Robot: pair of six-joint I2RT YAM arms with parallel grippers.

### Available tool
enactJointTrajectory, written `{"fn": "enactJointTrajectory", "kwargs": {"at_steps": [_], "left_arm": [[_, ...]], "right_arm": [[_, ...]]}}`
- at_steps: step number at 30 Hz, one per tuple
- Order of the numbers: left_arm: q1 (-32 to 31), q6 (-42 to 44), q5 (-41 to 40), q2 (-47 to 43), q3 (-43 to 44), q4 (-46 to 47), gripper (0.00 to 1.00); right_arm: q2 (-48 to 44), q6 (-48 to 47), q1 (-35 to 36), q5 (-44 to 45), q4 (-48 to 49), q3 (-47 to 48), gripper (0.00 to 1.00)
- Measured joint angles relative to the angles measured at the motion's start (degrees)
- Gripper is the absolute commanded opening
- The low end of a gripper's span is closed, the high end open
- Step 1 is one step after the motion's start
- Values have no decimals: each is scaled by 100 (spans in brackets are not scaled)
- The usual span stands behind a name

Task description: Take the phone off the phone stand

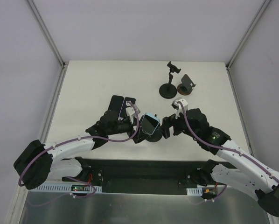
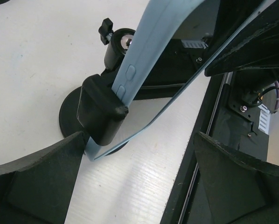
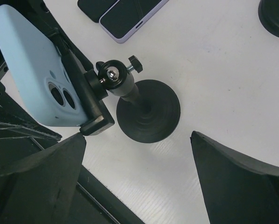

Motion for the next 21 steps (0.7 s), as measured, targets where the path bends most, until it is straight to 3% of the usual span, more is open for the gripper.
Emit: {"fn": "enactJointTrajectory", "kwargs": {"at_steps": [7, 16, 21], "left_arm": [[-282, -308, -896, -389, -114, -85, 99], [-1502, -428, -3182, -796, 79, -831, 99], [-1991, -468, -4411, -649, 675, -1421, 99]], "right_arm": [[-39, 0, 7, 201, -9, 0, 97], [-260, -98, -98, 525, -120, 0, 97], [-391, -153, -225, 745, -199, 0, 97]]}}
